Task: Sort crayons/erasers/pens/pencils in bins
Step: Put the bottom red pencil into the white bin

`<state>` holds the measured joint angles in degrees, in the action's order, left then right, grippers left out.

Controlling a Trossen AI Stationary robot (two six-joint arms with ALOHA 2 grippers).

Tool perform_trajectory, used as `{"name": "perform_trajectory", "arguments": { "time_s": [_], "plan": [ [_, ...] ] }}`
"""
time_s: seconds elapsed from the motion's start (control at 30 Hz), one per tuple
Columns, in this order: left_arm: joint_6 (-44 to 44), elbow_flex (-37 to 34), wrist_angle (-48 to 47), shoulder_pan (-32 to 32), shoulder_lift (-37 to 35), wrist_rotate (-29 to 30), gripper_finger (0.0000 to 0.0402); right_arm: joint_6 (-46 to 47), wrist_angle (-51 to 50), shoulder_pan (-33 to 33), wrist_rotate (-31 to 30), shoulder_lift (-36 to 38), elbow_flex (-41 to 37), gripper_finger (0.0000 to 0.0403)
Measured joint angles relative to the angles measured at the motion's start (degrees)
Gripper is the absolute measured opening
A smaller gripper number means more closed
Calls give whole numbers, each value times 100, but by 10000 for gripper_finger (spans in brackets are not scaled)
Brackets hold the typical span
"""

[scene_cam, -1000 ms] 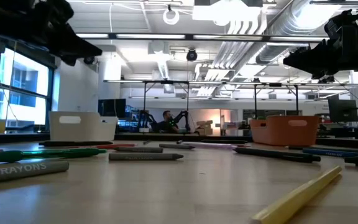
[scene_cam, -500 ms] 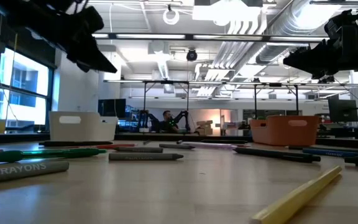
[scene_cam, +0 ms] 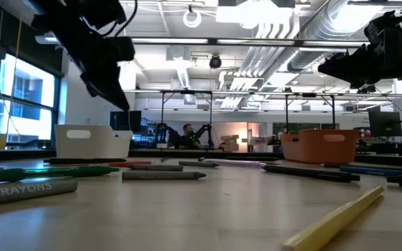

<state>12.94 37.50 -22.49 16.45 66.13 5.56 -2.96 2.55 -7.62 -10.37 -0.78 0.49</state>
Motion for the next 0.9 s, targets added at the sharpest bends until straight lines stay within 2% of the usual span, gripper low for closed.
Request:
{"name": "perform_trajectory", "arguments": {
  "time_s": [0.2,0.63,0.9],
  "plan": [
    [457,152,-22,0,521,-101,29,-1,0,0,1,0,1,0],
    [1545,653,-574,125,1773,-324,119,-2,0,-2,0,0,0,0],
    [1868,1000,-634,124,2384,-422,126,0,0,-2,1,-1,2,0]
  ]
}}
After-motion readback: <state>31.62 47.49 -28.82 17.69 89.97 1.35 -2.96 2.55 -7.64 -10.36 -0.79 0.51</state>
